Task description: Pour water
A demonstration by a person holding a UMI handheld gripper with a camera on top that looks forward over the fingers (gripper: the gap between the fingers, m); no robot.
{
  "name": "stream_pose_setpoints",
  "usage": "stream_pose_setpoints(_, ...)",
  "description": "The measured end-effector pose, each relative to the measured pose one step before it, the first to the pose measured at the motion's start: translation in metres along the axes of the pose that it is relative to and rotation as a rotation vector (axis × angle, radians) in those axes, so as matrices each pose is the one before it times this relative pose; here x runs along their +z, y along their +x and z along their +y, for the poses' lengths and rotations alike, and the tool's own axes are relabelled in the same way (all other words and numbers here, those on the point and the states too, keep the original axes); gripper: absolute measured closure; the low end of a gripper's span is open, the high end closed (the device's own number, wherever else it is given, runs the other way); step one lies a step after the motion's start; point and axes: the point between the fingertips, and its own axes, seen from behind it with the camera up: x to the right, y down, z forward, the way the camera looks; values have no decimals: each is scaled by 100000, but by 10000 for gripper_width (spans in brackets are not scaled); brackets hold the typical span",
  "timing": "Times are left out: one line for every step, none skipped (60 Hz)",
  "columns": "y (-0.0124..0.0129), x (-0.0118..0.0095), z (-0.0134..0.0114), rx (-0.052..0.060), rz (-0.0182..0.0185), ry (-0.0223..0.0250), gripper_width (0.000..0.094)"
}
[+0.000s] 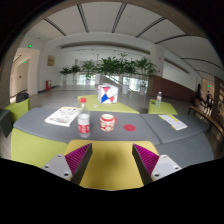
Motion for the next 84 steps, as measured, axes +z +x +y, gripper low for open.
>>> stream_pose_setpoints(-980,523,-184,50,-1122,134,84)
stream_pose_setpoints(-1015,567,-190,85,-1081,187,82)
stream_pose_setpoints(-980,671,-235,13,-996,232,84)
stream_pose_setpoints(-931,656,-220,-29,-907,201,82)
stream_pose_setpoints(-896,715,-227,-103,-826,135,83)
stream_pose_setpoints(-826,735,-265,-146,-677,239,84)
stream_pose_setpoints(-793,756,-274,-124,-640,352,84)
stream_pose_setpoints(-770,797,-337,-157,-609,466,83)
stream_pose_setpoints(-725,842,-343,-61,-549,503,83)
stream_pose_setpoints(-657,843,-334,-50,-470,450,83)
stream_pose_setpoints(-581,865,-310,-74,-396,348,84)
stream_pose_setpoints(-560,872,-275,-112,-403,270,85)
stream_pose_setpoints(-548,896,-237,-84,-380,262,83)
stream_pose_setpoints(-532,879,-215,-56,-390,227,85)
stream_pose_setpoints(-514,907,-239,-133,-340,284,85)
stream_pose_setpoints(-459,885,-247,-276,-234,381,85)
stream_pose_setpoints(-388,915,-248,-355,-126,388,86)
stream_pose_setpoints(-299,928,-147,-322,6,179,86)
stream_pose_setpoints(-231,921,-79,-263,140,-130,87)
stream_pose_setpoints(-215,923,-25,-223,197,-304,88)
stream_pose_setpoints(-160,883,3,-225,278,-270,90)
stream_pose_setpoints(-143,901,-42,-126,254,-93,89)
stream_pose_setpoints(-130,854,-36,30,259,-148,87)
stream_pose_setpoints(-141,841,9,74,264,-358,88)
stream_pose_setpoints(-55,825,6,77,320,-550,88)
stream_pose_setpoints(-13,855,65,69,301,-626,86)
stream_pose_setpoints(-42,762,48,141,234,-635,87)
stream_pose_setpoints(-198,966,-7,265,67,-515,89)
stream_pose_setpoints(-77,734,18,252,-210,-569,90)
stream_pose_setpoints(-150,739,-21,230,-263,-503,93)
stream_pose_setpoints(-100,704,-24,151,-157,-411,95)
stream_pose_setpoints(-68,669,-20,110,-46,-448,102)
stream_pose_setpoints(84,381,-7,125,-177,-767,107)
stream_pose_setpoints(-211,822,208,158,46,-556,114)
stream_pose_setpoints(-29,544,93,126,96,-555,121)
stream_pose_setpoints(29,525,16,94,226,-334,127)
stream_pose_setpoints(24,481,0,33,304,-189,133)
stream_pose_setpoints(-4,466,26,36,328,-230,149)
stream_pose_setpoints(55,422,53,125,404,-358,163)
stream_pose_setpoints(104,372,68,251,529,-473,182)
stream_pose_setpoints(127,348,-30,269,602,-576,201)
stream_pose_setpoints(37,293,98,344,471,-473,219)
stream_pose_setpoints(-37,271,46,357,-5,-247,243)
stream_pose_setpoints(-64,222,48,426,-156,-177,241)
stream_pose_setpoints(32,213,54,424,59,-45,300)
stream_pose_setpoints(245,277,-130,189,346,260,359)
stream_pose_setpoints(15,80,-79,479,-115,429,395)
stream_pose_setpoints(-129,15,-50,589,-348,726,389)
stream_pose_setpoints(-12,44,-42,321,-185,406,402)
stream_pose_setpoints(13,3,-27,-20,-57,394,439)
stream_pose_setpoints(16,10,-29,-305,113,337,426)
stream_pose_setpoints(-23,25,5,-343,-28,361,467)
stream_pose_setpoints(-32,5,-27,-163,38,514,468)
stream_pose_setpoints(-49,10,-49,-373,18,598,484)
stream_pose_setpoints(372,-115,-139,-447,-147,356,499)
stream_pose_setpoints(-106,41,-35,-566,-50,522,477)
stream_pose_setpoints(-152,40,44,-756,-226,214,535)
stream_pose_setpoints(-307,51,-46,-514,-99,372,536)
stream_pose_setpoints(-108,-1,-38,-764,-307,417,553)
stream_pose_setpoints(-110,-13,-65,-832,-263,550,560)
stream_pose_setpoints(-67,-45,-93,-813,-240,472,559)
stream_pose_setpoints(-93,-27,-28,-759,-340,198,558)
stream_pose_setpoints(-116,-40,26,-686,-408,-58,558)
stream_pose_setpoints(-104,-41,-23,-493,-337,74,559)
stream_pose_setpoints(-67,-33,-57,-215,-268,169,559)
stream_pose_setpoints(17,-153,4,-124,-349,205,560)
stream_pose_setpoints(-70,-29,-105,-122,-256,115,559)
stream_pose_setpoints(-17,-125,-186,38,-395,255,560)
stream_pose_setpoints(-59,-107,-190,255,-231,257,561)
stream_pose_setpoints(-54,-118,-207,422,-315,308,561)
stream_pose_setpoints(-58,-115,-284,461,-390,437,560)
stream_pose_setpoints(-89,-130,-341,552,-476,598,560)
stream_pose_setpoints(-24,-115,-427,698,-529,873,561)
stream_pose_setpoints(-129,-98,-462,849,-569,1040,559)
stream_pose_setpoints(-126,10,-485,989,-841,1263,559)
stream_pose_setpoints(30,-375,-598,1137,-1257,1344,559)
stream_pose_setpoints(-195,-161,-658,1290,-1172,1399,560)
stream_pose_setpoints(-181,-149,-696,1524,-1329,1404,560)
stream_pose_setpoints(-190,-113,-719,1761,-1494,1422,560)
stream_pose_setpoints(-364,62,-721,2137,-1434,1500,559)
stream_pose_setpoints(-102,-353,-764,2440,-1988,1441,557)
stream_pose_setpoints(-452,114,-777,2658,-1851,1536,559)
stream_pose_setpoints(-479,-140,-824,2762,-1975,1385,557)
stream_pose_setpoints(400,-23,-883,3322,-2664,1351,560)
